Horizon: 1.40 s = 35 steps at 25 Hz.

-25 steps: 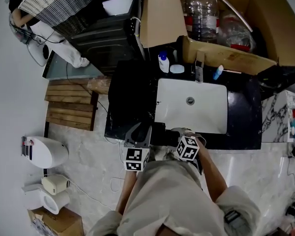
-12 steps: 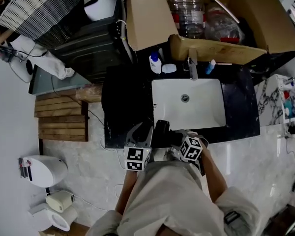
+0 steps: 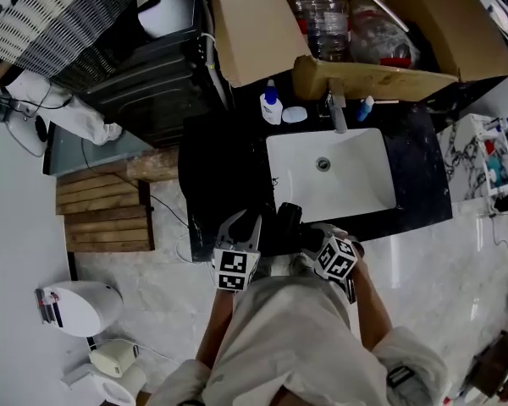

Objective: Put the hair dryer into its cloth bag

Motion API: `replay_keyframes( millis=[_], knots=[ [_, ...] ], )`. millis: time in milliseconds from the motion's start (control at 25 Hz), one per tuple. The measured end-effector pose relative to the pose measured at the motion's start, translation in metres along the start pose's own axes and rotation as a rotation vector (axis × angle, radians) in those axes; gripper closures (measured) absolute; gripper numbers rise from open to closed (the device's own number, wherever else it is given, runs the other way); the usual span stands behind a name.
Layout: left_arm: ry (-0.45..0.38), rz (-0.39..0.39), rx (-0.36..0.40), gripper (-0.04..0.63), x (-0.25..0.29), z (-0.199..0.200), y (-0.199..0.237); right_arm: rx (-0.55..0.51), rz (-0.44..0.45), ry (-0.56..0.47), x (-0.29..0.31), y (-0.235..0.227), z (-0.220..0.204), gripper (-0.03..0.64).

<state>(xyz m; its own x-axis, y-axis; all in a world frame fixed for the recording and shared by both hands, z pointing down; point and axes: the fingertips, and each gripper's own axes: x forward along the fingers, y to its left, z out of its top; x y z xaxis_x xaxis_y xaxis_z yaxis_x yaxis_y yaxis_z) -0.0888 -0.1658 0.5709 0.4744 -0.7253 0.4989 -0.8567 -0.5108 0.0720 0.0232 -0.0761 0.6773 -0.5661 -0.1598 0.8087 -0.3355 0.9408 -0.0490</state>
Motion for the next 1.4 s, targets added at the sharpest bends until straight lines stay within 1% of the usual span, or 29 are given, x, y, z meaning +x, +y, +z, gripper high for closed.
replay_keyframes(
  millis=[200, 440, 520, 680, 840, 1000, 1160, 1280, 1400],
  knots=[
    [0.037, -0.039, 0.039, 0.517, 0.004, -0.013, 0.015, 0.041, -0.022, -0.009, 0.006, 0.004, 0.012, 0.428],
    [0.094, -0.053, 0.089, 0.552, 0.012, -0.032, 0.034, 0.097, -0.058, -0.018, 0.012, 0.005, 0.020, 0.428],
    [0.120, -0.062, 0.131, 0.554, 0.015, -0.039, 0.038, 0.114, -0.068, -0.021, 0.014, 0.005, 0.024, 0.428],
    [0.166, -0.088, 0.243, 0.550, 0.022, -0.053, 0.044, 0.136, -0.092, -0.016, 0.016, 0.006, 0.028, 0.428],
    [0.210, -0.124, 0.326, 0.520, 0.032, -0.066, 0.048, 0.157, -0.114, -0.002, 0.020, 0.007, 0.031, 0.428],
    [0.256, -0.152, 0.405, 0.513, 0.040, -0.079, 0.051, 0.177, -0.132, 0.011, 0.022, 0.008, 0.031, 0.428],
    [0.285, -0.174, 0.442, 0.511, 0.044, -0.088, 0.050, 0.190, -0.143, 0.021, 0.022, 0.010, 0.030, 0.428],
    [0.309, -0.175, 0.466, 0.512, 0.046, -0.095, 0.051, 0.191, -0.145, 0.030, 0.023, 0.013, 0.030, 0.428],
    [0.325, -0.168, 0.462, 0.526, 0.049, -0.100, 0.054, 0.193, -0.150, 0.031, 0.023, 0.015, 0.031, 0.428]
  ],
)
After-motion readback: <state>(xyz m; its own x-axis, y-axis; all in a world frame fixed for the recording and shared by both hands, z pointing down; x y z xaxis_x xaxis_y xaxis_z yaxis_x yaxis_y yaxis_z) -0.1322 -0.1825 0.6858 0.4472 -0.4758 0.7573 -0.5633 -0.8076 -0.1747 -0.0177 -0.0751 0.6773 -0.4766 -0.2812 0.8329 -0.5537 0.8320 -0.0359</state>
